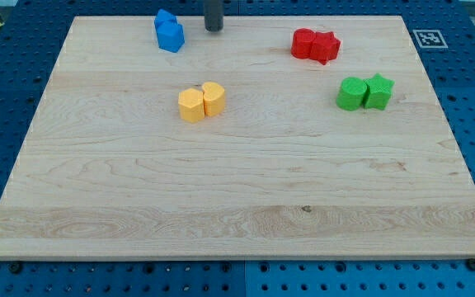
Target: Separate the blue blocks
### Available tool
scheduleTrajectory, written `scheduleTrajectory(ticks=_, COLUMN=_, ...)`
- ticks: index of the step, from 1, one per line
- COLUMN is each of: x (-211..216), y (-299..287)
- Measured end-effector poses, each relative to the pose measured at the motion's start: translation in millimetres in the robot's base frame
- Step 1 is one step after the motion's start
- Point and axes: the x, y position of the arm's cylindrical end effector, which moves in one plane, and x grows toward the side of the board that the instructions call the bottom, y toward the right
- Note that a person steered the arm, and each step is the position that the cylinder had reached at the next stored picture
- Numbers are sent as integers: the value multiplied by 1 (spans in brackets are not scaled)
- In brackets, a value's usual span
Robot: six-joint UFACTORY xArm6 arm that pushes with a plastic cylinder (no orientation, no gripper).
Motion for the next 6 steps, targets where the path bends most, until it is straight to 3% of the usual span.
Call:
scheduleTrajectory(ticks=2, x=2, y=-13)
scheduleTrajectory(ticks=4, x=61, y=-4)
scheduleTrajectory(ticks=6, x=81, y=-104)
